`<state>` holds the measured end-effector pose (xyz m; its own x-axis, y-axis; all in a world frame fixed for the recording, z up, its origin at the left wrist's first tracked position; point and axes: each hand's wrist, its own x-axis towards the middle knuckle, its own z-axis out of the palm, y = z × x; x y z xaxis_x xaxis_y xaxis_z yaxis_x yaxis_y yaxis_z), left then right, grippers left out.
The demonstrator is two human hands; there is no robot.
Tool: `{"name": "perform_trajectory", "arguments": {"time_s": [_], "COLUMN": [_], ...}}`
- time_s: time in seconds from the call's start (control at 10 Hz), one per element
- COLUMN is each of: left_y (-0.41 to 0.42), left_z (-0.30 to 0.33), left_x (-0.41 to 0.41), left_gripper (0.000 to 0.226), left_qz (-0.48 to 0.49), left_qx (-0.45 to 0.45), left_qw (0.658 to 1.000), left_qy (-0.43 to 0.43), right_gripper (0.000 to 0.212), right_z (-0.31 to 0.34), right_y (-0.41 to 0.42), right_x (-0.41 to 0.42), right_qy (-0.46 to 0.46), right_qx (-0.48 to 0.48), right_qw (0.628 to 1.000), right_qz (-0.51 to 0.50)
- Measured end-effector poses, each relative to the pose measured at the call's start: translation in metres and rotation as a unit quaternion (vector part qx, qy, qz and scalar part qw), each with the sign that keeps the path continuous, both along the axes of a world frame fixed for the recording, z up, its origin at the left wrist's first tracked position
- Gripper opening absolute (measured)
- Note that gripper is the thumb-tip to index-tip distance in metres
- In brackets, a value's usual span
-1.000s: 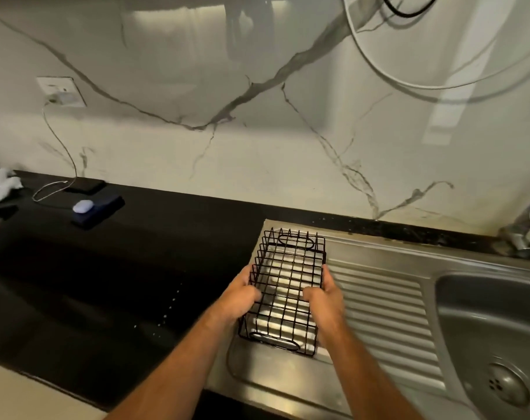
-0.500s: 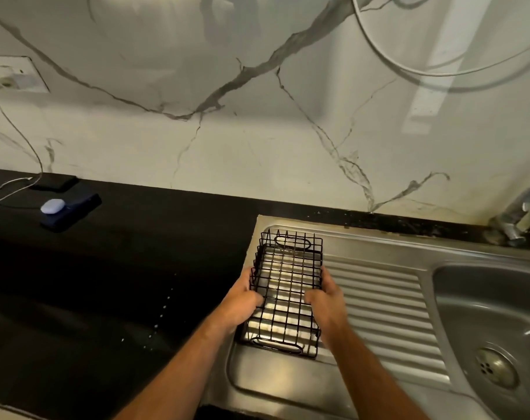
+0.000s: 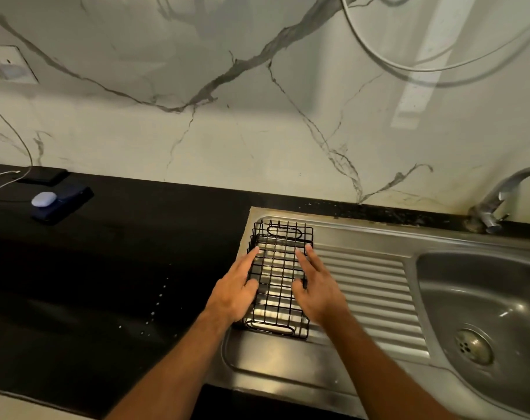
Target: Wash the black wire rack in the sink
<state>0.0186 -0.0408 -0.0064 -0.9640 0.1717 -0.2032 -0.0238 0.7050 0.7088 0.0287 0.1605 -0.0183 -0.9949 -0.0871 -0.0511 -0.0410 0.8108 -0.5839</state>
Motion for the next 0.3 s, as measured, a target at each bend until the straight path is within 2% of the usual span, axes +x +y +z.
{"name": "perform_trajectory", "arguments": {"time_s": [0.1,0.2,0.3], "left_y": [-0.002,0.000,0.009], "left_z": [0.000,0.003,0.012], "left_x": [-0.002,-0.001,-0.002], "left_gripper": [0.063,0.066,0.070], "left_qz": [-0.020,-0.044,-0.055], "left_qx": [-0.071,-0.178,-0.197], "left_qw": [0.997,0.981,0.974], "left_qy": [0.000,0.059,0.101], "right_gripper": [0.071,0.075,0.076], "right_z": [0.001,0.009,0.020], "right_y": [0.003,0.014,0.019], "right_x": [-0.004,-0.012,-0.017], "right_qy": [-0.019,-0.023,0.007], "right_qx": [0.024,0.048,0.064], "right_qw": [0.999,0.998,0.998], "right_qz": [0.013,0.038,0.029]}}
